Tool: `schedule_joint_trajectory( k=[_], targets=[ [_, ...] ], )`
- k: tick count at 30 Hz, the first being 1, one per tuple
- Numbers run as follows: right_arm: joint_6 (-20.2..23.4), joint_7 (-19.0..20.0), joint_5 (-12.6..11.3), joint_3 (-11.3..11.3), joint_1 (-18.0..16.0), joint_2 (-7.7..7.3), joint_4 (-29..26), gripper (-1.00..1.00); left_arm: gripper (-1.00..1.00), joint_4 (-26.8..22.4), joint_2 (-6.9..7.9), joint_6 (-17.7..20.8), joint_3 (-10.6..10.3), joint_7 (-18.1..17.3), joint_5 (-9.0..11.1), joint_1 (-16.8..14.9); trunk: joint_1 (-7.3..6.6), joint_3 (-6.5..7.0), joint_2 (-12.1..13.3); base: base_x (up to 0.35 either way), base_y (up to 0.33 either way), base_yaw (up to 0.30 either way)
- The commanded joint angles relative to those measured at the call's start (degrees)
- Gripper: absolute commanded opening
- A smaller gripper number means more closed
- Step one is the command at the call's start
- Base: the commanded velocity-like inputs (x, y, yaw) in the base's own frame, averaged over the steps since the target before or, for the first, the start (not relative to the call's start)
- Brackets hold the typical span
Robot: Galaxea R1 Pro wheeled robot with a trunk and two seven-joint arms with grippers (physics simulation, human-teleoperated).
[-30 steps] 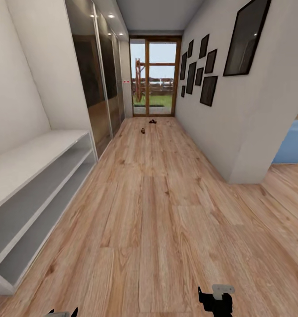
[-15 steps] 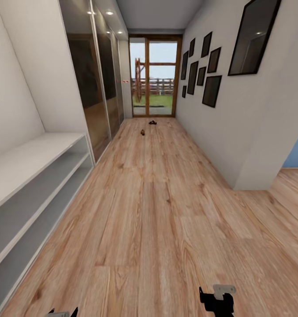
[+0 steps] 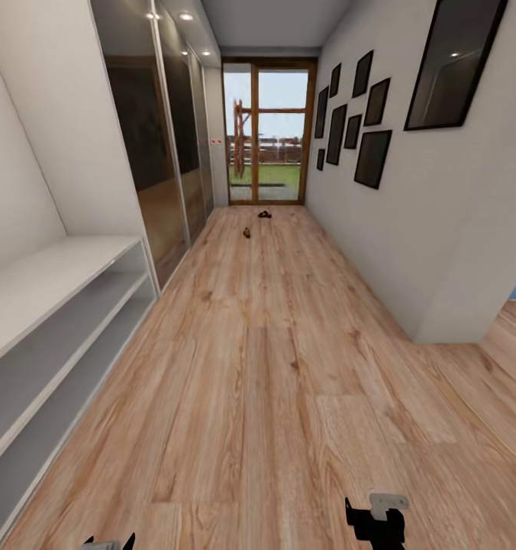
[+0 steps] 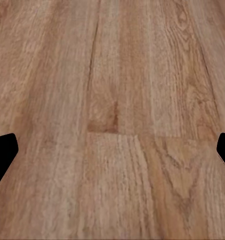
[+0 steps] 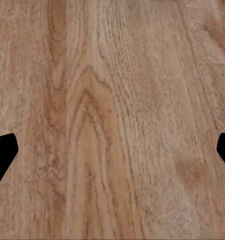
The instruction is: Pick up the two gym shoes and the two sandals from the corridor floor and place them onto the hallstand (shoe rack) in the corridor, making sure they are on the rack and not on the floor. Arrange them so the two gym shoes are next to each other and the two sandals are next to each other.
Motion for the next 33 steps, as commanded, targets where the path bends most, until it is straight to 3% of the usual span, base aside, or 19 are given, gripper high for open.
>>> schedule_joint_trajectory(
  k=[1, 33],
  targets=[
    [-0.2, -0.3, 0.6, -0.3, 0.0, 0.00, 0.1, 1.00, 1.00, 0.0, -0.03, -0.1, 0.5, -0.4, -0.3, -0.1, 0.02, -0.05, 0.0, 0.338, 0.000, 0.000],
    [-0.2, -0.4, 0.6, -0.3, 0.0, 0.09, 0.1, 1.00, 1.00, 0.0, -0.03, -0.2, 0.5, -0.4, -0.3, -0.1, 0.02, -0.05, 0.0, 0.338, 0.000, 0.000]
  ],
)
